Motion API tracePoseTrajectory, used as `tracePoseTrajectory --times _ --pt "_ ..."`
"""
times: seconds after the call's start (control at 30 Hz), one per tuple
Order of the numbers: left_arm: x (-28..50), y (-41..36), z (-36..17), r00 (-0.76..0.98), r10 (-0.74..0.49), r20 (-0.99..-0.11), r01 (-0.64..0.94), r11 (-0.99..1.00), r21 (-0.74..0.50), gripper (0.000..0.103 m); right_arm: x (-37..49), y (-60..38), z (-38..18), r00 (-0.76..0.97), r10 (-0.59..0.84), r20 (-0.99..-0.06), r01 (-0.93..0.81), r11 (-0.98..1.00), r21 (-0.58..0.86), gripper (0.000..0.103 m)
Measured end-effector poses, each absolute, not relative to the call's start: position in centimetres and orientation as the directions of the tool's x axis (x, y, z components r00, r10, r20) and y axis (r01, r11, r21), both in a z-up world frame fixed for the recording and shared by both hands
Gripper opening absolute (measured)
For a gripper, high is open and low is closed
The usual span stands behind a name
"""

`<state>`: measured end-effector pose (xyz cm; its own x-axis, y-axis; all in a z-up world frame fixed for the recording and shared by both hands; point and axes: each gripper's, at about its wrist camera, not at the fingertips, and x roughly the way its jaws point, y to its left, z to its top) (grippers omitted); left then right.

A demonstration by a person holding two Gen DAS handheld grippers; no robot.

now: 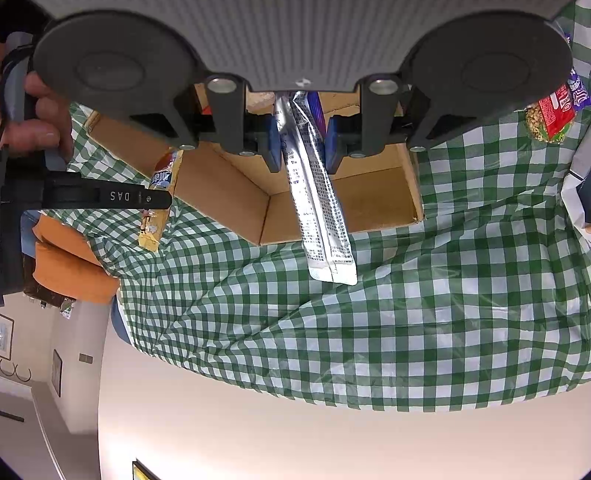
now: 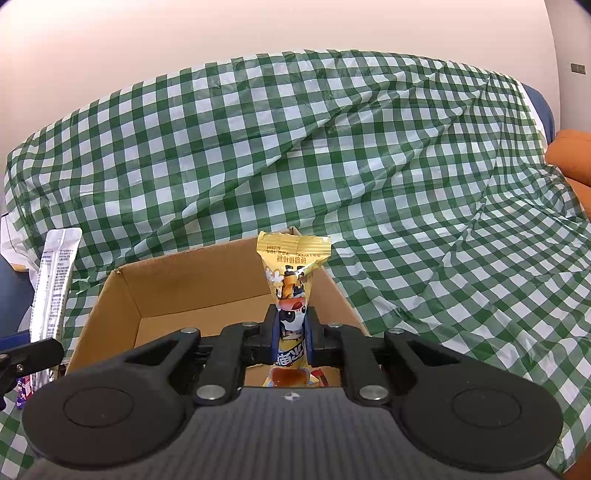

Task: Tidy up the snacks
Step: 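Carry both snacks over the box and open both tools to release them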

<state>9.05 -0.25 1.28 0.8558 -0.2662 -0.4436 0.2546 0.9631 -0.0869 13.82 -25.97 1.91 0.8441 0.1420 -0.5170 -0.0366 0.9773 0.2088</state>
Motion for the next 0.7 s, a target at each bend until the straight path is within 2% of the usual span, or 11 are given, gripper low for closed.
tracePoseTrajectory --times 0.37,0.43,0.47,0.5,0.57,0.7 --pt "9.29 -0.26 1.24 0.841 -0.291 -0.457 0.275 0.956 -0.101 0.029 13.8 -25.86 2.08 0.842 0.158 -0.516 -0.057 0.977 0.205 0.015" --pt "9.4 -0.4 1.12 0.835 -0.296 -0.465 0.282 0.954 -0.101 0.041 14.02 -25.91 2.02 0.834 0.17 -0.526 -0.066 0.975 0.211 0.017" --pt "9.37 -0.42 1.15 0.84 -0.288 -0.459 0.277 0.956 -0.093 0.045 14.12 -25.83 1.96 0.828 0.174 -0.532 -0.071 0.975 0.208 0.021" --pt "9.36 -0.4 1.2 0.844 -0.286 -0.454 0.276 0.957 -0.09 0.045 14.18 -25.73 1.93 0.825 0.174 -0.537 -0.072 0.976 0.204 0.029" --pt "9.54 -0.14 1.21 0.844 -0.287 -0.453 0.269 0.957 -0.105 0.045 14.19 -25.57 2.02 0.827 0.171 -0.535 -0.074 0.977 0.199 0.038" --pt "9.74 0.53 1.23 0.853 -0.266 -0.449 0.239 0.964 -0.117 0.045 14.29 -25.39 2.03 0.826 0.172 -0.537 -0.079 0.978 0.193 0.041"
